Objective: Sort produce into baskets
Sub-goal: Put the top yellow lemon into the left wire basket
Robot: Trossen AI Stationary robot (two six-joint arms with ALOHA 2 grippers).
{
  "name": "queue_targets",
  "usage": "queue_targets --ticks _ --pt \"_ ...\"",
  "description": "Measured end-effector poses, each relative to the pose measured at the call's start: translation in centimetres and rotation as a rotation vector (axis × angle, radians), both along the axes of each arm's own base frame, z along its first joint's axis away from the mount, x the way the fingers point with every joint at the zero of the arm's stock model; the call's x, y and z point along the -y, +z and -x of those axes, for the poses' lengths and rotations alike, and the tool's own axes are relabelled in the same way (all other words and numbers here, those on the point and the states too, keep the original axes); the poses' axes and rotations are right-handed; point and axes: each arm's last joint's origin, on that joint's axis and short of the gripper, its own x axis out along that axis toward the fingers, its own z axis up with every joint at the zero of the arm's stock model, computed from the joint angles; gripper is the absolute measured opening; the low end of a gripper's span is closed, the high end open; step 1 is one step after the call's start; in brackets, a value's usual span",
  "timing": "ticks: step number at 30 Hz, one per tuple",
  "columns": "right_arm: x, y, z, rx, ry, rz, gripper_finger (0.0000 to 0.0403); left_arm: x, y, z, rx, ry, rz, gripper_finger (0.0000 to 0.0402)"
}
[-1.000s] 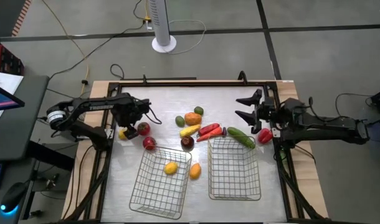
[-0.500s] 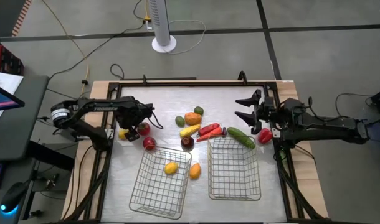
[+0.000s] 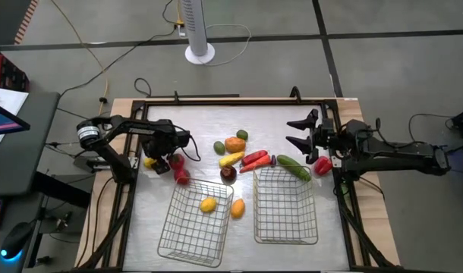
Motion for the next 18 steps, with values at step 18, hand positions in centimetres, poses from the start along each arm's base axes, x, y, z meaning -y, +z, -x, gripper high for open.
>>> queue_targets --ticks 18 --pt "0.0 -0.1 0.0 -0.008 0.000 -0.002 0.0281 -0.7 5.8 -0.6 0.081 -0.082 -0.146 0.0168"
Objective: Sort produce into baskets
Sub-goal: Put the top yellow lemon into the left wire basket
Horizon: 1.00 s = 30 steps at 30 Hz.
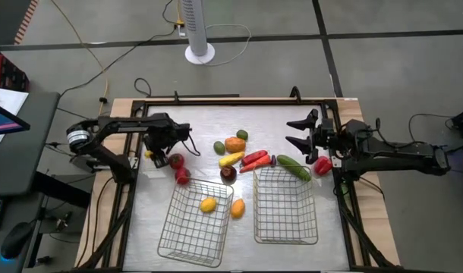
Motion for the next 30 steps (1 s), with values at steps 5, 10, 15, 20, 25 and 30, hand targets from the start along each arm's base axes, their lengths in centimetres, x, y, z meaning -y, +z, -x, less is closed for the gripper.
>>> queue_targets --ticks 5,10,15,20,25,30 --pt "0.0 0.0 0.0 -0.001 0.000 -0.001 0.0281 -0.1 5.5 -0.5 0.203 0.009 -0.130 0.0170" --pt "0.0 -0.1 0.0 -0.008 0.000 -0.002 0.0281 1.2 10.6 -0.6 0.453 0.002 -0.190 0.0172" --pt "0.0 -0.1 0.0 -0.009 0.000 -0.002 0.0281 4.0 13.1 -1.3 0.765 0.026 0.039 0.0172" --pt "0.0 -0.1 0.0 -0.009 0.000 -0.002 0.0281 8.3 12.4 -2.9 0.825 -0.003 0.205 0.0174" --pt "0.0 -0.1 0.0 -0.013 0.000 -0.003 0.0281 13.2 10.9 -4.7 0.775 -0.117 0.301 0.0183" --pt "0.0 0.0 0.0 -0.002 0.001 -0.004 0.0281 16.3 9.0 -6.3 0.724 -0.174 0.257 0.0198"
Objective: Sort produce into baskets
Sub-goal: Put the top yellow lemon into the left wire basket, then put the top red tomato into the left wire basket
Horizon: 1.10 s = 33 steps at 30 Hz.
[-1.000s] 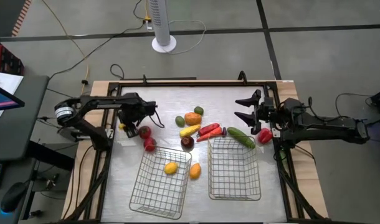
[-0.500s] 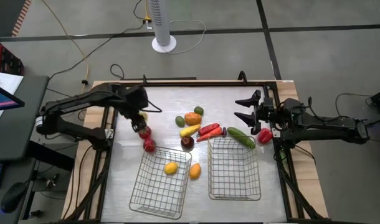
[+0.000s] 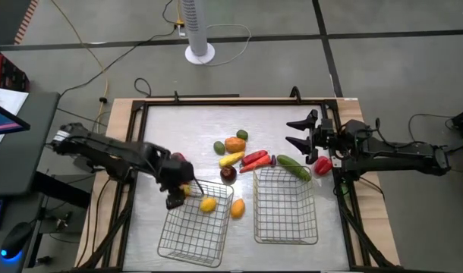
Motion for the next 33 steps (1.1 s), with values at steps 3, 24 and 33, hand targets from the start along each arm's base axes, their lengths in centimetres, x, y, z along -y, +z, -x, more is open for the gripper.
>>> queue_targets --ticks 3,24,33 --pt "0.0 0.0 0.0 0.004 0.001 -0.007 0.0281 0.6 -1.5 -0.6 -0.074 -0.005 -0.082 0.0216" --pt "0.0 0.0 0.0 -0.001 0.001 -0.007 0.0281 -0.8 2.7 -1.3 -0.132 -0.092 -0.589 0.0288" --pt "0.0 0.0 0.0 -0.002 0.003 -0.007 0.0281 -5.8 -0.7 1.7 -0.261 -0.003 -0.583 0.0288"
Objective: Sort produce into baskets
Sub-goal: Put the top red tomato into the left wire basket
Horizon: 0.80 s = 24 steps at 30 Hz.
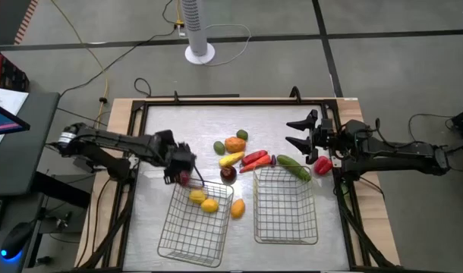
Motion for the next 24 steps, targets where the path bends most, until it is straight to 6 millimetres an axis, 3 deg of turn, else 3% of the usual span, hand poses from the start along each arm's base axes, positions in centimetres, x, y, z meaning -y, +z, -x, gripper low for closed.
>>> queue_targets --ticks 5,9,15,24 --pt "0.0 0.0 0.0 -0.001 -0.001 0.004 0.0281 -3.6 -1.3 2.2 0.077 0.169 0.005 0.0288" --pt "0.0 0.0 0.0 0.002 -0.002 0.008 0.0281 -5.0 -3.0 3.1 0.108 0.220 0.086 0.0293" --pt "0.0 0.0 0.0 0.002 -0.002 0.011 0.0281 -5.0 -5.5 3.1 0.113 0.141 0.178 0.0324" --pt "0.0 -0.1 -0.2 -0.007 -0.002 0.009 0.0281 -5.2 -7.3 2.9 0.168 0.138 0.221 0.0369"
